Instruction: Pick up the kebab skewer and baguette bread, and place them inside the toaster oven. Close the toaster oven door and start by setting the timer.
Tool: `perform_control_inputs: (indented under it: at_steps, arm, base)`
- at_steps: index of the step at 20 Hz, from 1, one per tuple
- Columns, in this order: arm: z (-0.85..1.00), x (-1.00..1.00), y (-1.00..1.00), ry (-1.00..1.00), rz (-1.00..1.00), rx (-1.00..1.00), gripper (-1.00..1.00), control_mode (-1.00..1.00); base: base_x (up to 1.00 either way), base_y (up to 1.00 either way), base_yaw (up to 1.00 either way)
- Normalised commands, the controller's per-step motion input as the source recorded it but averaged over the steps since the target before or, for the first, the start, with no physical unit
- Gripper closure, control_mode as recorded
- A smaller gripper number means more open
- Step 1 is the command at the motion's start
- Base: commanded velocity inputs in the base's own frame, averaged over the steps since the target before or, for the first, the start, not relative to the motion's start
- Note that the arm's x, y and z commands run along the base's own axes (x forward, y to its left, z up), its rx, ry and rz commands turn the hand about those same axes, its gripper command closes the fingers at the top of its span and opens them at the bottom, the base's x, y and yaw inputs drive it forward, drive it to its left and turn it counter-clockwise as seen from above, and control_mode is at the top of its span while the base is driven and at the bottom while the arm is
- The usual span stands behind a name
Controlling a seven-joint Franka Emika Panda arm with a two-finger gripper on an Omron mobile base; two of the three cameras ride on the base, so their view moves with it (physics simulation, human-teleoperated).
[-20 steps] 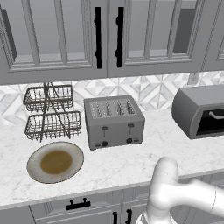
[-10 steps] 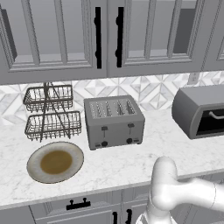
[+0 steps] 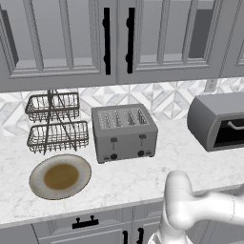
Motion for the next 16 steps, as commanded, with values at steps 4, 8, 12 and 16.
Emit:
perform_control_inputs:
  at_steps: [4, 8, 12, 16]
  arm:
    - [0.0, 0.0, 0.0, -0.07, 0.0, 0.0, -1.0, -1.0]
    - [0.06, 0.0, 0.05, -0.09, 0.0, 0.0, -1.0, -1.0]
    - [0.19, 0.0, 0.02, -0.08, 0.0, 0.0, -1.0, -1.0]
    - [0.2, 0.02, 0.0, -0.04, 0.0, 0.0, -1.0, -1.0]
  base:
    - [0.0, 0.0, 0.0]
    - [0.0, 0.0, 0.0]
    - [0.0, 0.0, 0.0]
    - [0.0, 0.0, 0.0]
